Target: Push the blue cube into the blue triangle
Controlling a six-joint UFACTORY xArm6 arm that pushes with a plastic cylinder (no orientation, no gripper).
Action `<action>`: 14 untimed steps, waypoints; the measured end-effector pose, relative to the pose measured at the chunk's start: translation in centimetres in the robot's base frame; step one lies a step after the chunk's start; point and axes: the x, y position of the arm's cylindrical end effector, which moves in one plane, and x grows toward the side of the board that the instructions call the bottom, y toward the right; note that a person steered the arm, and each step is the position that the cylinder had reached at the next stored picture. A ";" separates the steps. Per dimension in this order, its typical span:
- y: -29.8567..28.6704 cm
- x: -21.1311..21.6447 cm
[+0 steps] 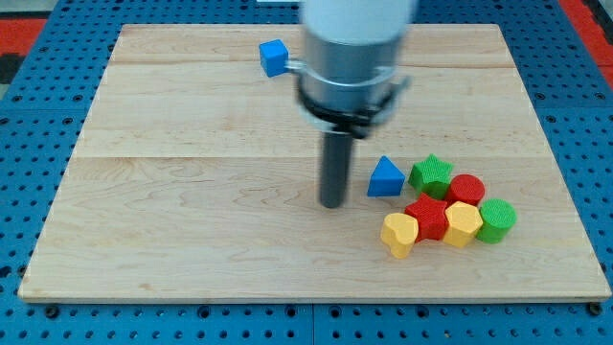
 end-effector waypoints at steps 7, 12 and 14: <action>8.6 -10.7; 2.3 -26.5; -3.3 -22.3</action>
